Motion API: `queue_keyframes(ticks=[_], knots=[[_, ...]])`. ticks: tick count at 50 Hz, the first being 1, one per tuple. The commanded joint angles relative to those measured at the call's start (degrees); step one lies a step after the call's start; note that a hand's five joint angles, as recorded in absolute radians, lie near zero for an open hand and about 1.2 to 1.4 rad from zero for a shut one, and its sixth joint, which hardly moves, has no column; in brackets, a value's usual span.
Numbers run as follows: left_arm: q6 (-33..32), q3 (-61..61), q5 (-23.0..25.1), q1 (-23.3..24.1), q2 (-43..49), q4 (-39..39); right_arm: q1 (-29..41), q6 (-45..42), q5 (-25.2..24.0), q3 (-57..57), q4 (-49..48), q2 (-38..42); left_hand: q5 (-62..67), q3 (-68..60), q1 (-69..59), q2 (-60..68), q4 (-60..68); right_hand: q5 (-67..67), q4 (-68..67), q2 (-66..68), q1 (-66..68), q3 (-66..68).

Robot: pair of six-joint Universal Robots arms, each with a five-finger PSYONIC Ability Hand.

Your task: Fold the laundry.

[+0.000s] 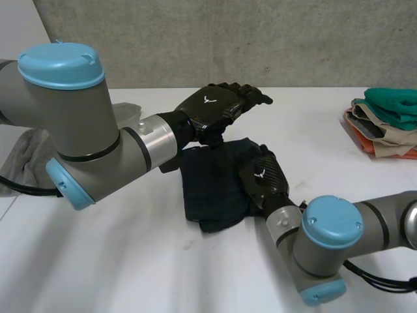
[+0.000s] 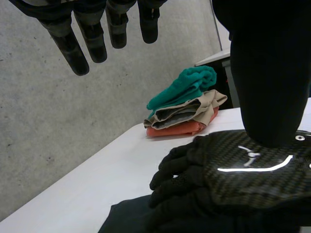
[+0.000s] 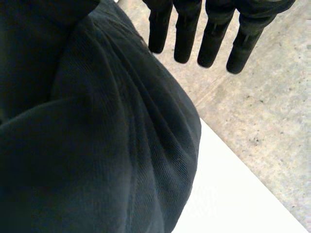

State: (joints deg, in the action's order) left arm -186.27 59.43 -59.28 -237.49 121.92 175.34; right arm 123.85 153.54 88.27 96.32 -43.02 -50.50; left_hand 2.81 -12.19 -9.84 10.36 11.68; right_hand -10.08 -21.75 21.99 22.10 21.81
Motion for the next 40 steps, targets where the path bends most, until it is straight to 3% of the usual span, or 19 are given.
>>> queue_keyframes(ticks=[1, 11, 21, 30, 34, 40], knots=[[0.1, 0.1, 0.0, -0.1, 0.0, 0.0, -0.4, 0.2, -0.3, -5.8, 0.8, 1.4, -1.4, 0.8, -1.6, 1.0, -0.3, -59.9, -58.3, 58.0, 57.9, 58.2], [0.1, -0.8, 0.0, -0.1, -1.5, 0.3, -1.5, 1.1, -0.3, -13.3, 0.8, -3.1, -1.6, 1.0, -1.4, 0.9, -0.5, -59.9, -58.3, 58.0, 57.9, 58.2], [0.2, -0.7, -0.5, -0.9, -6.2, 2.4, -16.8, 7.4, -1.2, -26.8, 3.3, -8.7, -1.6, 1.0, -1.4, 0.9, -0.5, -59.9, -58.3, 58.0, 57.9, 58.2], [0.2, 0.7, -0.6, -0.7, -6.9, 2.2, -35.1, 17.1, -11.8, -39.4, 6.9, -5.9, -1.8, 1.1, -1.2, 0.7, -0.6, -59.9, -58.3, 58.0, 57.9, 58.2], [0.1, 1.9, -0.5, -0.7, -7.0, 2.4, -42.1, 19.5, -15.4, -45.6, 8.3, -0.8, -1.6, 1.0, -1.4, 0.9, -0.5, -59.9, -58.3, 58.0, 57.9, 58.2], [0.2, 2.3, -0.6, -0.7, -6.9, 2.3, -49.2, 23.9, -26.2, -52.8, 13.1, 10.7, -1.6, 1.0, -1.4, 0.9, -0.5, -59.9, -58.3, 58.0, 57.9, 58.2]])
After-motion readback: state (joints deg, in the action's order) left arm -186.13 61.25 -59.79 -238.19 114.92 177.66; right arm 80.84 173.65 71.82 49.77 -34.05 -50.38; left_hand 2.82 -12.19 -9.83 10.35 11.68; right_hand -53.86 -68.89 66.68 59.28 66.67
